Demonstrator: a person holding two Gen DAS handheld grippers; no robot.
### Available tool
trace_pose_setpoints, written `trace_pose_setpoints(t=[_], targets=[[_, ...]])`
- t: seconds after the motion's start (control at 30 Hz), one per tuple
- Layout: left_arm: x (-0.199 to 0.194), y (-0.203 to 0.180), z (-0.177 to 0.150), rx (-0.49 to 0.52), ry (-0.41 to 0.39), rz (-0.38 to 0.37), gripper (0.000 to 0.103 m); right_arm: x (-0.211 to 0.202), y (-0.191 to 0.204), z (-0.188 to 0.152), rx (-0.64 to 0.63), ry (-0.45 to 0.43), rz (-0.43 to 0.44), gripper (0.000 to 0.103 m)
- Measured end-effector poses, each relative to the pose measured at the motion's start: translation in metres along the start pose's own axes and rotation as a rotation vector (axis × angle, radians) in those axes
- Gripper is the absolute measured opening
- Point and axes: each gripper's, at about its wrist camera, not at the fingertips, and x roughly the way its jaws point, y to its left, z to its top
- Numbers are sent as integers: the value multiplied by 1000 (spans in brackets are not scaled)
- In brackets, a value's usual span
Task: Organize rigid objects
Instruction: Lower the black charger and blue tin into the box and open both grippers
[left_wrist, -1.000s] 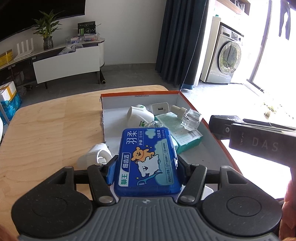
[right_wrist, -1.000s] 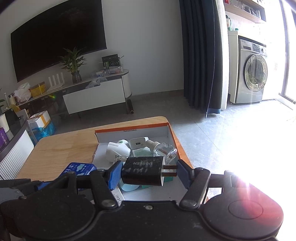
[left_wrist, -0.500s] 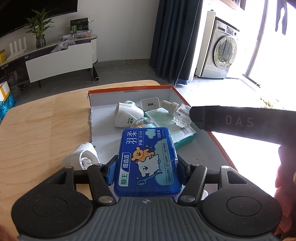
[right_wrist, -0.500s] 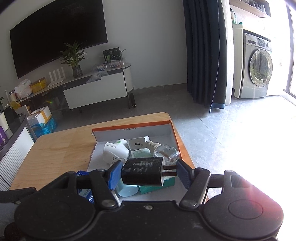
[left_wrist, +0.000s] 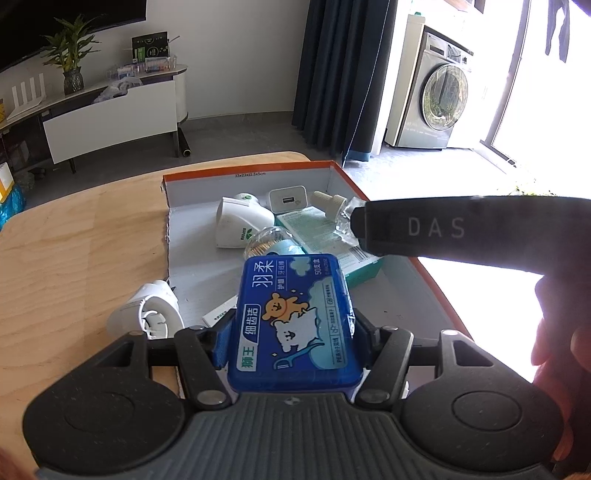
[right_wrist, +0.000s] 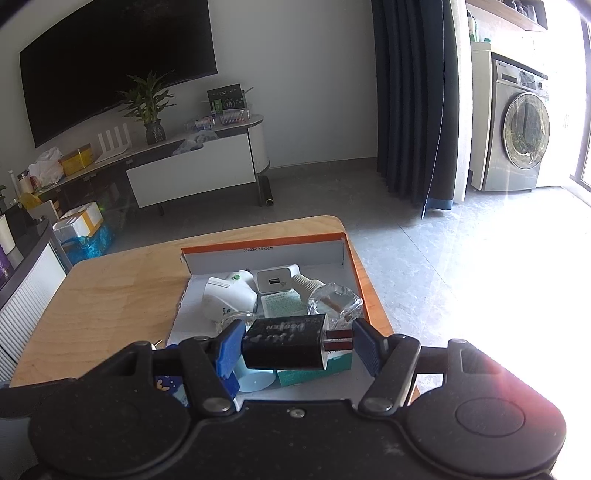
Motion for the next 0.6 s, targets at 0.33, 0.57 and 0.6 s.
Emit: trace_pose_setpoints(t=[0.33, 0.57, 0.6], targets=[[6, -5, -3, 1, 18, -13, 62, -20, -14, 0, 33, -59, -17, 78], [9, -13, -5, -1, 24, -61, 73, -38, -24, -9, 38, -73, -39, 78], [7, -14, -5, 0, 18, -56, 76, -41, -25, -11, 40, -74, -39, 78]])
